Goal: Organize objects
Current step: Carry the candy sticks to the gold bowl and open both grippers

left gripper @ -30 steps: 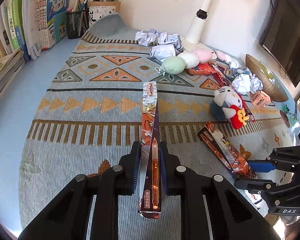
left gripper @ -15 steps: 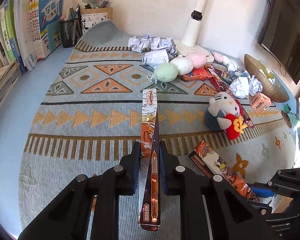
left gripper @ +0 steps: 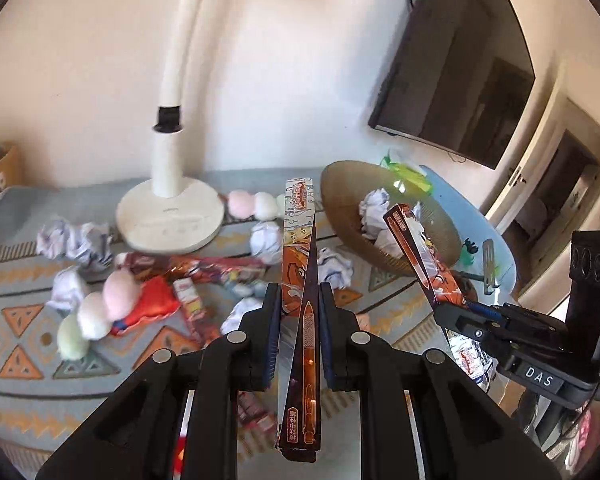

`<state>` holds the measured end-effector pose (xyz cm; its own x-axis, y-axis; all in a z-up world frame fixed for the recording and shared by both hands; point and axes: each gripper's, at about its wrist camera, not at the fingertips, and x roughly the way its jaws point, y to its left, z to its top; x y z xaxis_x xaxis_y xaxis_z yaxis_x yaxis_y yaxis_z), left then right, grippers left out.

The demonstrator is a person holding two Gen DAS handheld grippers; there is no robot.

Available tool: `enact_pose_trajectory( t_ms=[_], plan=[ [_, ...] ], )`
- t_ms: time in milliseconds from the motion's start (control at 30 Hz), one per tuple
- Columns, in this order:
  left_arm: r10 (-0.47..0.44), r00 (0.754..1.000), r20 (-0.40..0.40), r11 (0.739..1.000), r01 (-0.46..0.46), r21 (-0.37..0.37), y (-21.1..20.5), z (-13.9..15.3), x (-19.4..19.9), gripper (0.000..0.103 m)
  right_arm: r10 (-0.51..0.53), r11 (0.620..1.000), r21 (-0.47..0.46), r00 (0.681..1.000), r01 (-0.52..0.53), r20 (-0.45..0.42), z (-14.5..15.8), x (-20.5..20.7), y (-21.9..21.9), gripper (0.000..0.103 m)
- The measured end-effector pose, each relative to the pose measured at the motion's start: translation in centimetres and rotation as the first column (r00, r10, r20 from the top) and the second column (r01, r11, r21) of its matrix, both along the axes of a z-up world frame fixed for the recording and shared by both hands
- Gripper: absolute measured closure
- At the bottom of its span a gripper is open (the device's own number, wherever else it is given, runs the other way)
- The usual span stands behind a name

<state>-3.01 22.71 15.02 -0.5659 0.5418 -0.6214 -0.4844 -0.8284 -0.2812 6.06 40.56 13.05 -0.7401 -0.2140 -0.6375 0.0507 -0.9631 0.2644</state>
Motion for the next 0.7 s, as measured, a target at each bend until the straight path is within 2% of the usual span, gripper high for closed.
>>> enact_pose_trajectory(
  t_ms=[67, 167, 333, 367, 400, 433, 467, 500, 567, 700],
  plan=[
    [-0.039, 0.999, 0.008, 0.999, 0.039, 0.029, 3.7, 0.6, -2.0, 0.089, -0.112, 0.993, -0.048, 0.994, 0.112, 0.003, 0.7, -1.4, 4.6, 0.086],
    [-0.07, 0.998, 0.012, 0.996, 0.069, 0.059, 8.4, 1.0, -4.9, 0.089, -0.224, 0.972, -0.071, 0.975, 0.224, 0.008, 1.5, -3.9, 9.7, 0.086],
    [-0.107, 0.994, 0.019, 0.991, 0.105, 0.077, 14.7, 0.6, -8.6, 0.087, -0.296, 0.955, -0.024, 0.955, 0.296, 0.032, 1.8, -8.9, 13.4, 0.086],
    [-0.112, 0.994, 0.017, 0.99, 0.11, 0.084, 15.5, 0.4, -9.2, 0.087, -0.298, 0.954, -0.011, 0.954, 0.299, 0.039, 1.7, -9.6, 14.0, 0.083],
    [-0.119, 0.993, 0.019, 0.989, 0.117, 0.087, 16.1, 0.2, -9.8, 0.077, -0.305, 0.952, 0.016, 0.951, 0.305, 0.046, 1.7, -10.2, 14.4, 0.079],
    [-0.118, 0.993, 0.026, 0.99, 0.116, 0.075, 16.7, -0.1, -10.4, 0.064, -0.312, 0.95, 0.045, 0.948, 0.309, 0.06, 1.5, -10.5, 14.8, 0.067],
    [-0.109, 0.994, 0.029, 0.992, 0.107, 0.065, 16.9, -0.2, -10.8, 0.062, -0.311, 0.95, 0.056, 0.948, 0.308, 0.067, 1.3, -10.7, 15.0, 0.062],
    [-0.101, 0.994, 0.033, 0.993, 0.099, 0.065, 16.7, -0.3, -11.0, 0.061, -0.307, 0.951, 0.048, 0.95, 0.304, 0.063, 1.3, -10.6, 15.2, 0.06],
    [-0.093, 0.994, 0.055, 0.992, 0.088, 0.085, 15.7, -0.4, -11.0, 0.06, -0.309, 0.951, 0.028, 0.949, 0.308, 0.06, 1.2, -9.7, 15.5, 0.053],
    [-0.077, 0.996, 0.051, 0.992, 0.072, 0.099, 12.1, 0.3, -9.4, 0.059, -0.304, 0.953, 0.002, 0.952, 0.304, 0.04, 1.3, -7.4, 14.7, 0.046]
  ],
)
